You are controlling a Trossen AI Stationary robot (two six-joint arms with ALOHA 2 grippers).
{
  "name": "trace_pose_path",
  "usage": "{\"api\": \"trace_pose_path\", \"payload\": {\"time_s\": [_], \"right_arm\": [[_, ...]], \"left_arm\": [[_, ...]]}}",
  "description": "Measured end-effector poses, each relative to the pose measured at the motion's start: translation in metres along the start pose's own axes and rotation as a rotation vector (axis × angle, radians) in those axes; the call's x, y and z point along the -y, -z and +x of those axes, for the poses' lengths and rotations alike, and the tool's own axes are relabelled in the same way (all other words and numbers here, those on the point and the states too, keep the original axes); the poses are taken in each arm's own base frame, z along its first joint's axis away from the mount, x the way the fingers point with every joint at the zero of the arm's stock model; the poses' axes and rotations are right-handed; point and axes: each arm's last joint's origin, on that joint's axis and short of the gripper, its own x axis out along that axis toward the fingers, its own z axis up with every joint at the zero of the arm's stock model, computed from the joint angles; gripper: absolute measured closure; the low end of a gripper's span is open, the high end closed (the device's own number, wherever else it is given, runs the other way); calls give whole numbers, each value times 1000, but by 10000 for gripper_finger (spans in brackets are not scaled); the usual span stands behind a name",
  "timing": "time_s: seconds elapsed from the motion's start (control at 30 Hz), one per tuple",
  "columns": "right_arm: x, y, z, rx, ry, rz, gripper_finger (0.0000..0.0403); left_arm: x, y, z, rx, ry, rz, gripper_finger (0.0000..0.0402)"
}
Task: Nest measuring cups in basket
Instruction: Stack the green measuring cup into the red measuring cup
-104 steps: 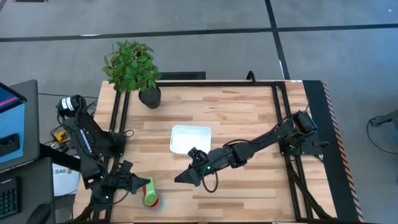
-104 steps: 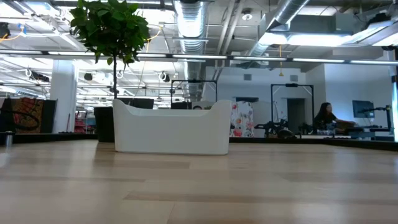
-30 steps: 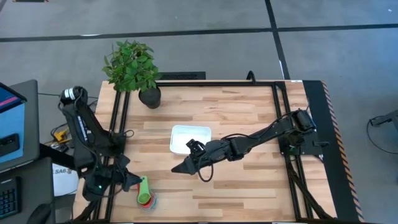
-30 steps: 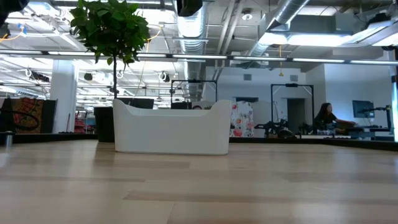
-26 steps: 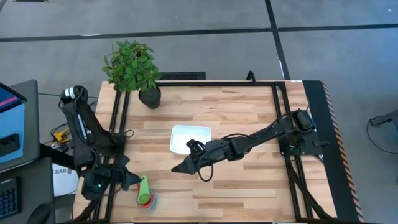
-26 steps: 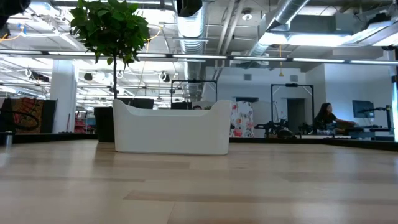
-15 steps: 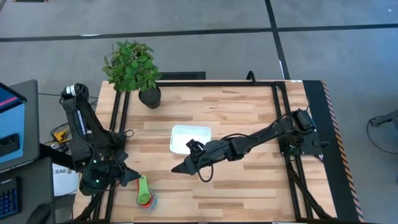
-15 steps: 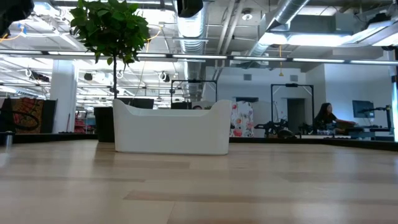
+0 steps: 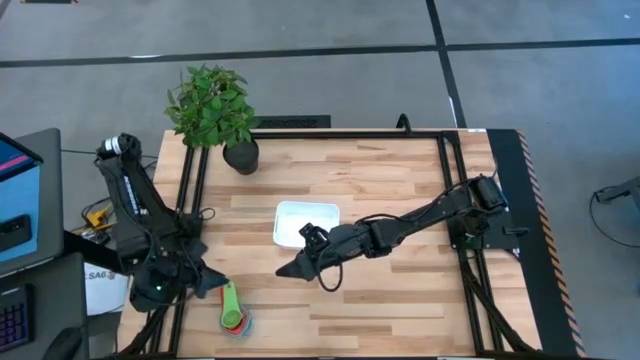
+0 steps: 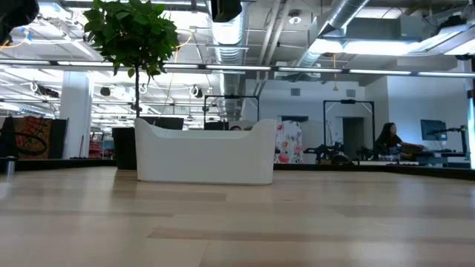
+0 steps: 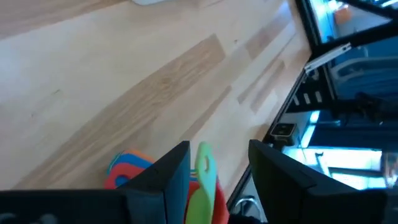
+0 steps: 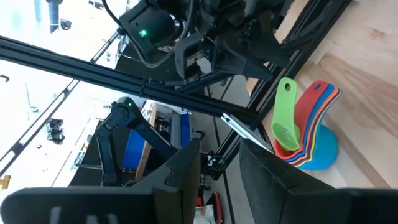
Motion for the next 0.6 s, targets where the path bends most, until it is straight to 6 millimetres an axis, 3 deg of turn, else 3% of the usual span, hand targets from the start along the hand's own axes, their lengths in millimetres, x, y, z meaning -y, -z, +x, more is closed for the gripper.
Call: {"api": "trace_pose_path", "payload": {"time_s": [0.4, 0.6], "right_arm": [[3, -7, 0, -10, -2, 2, 268], [2, -6, 0, -13, -3, 1, 270]], "left_arm": [[-4, -2, 25, -179, -202, 108, 251], [-8, -1, 26, -236, -266, 97, 251]]}}
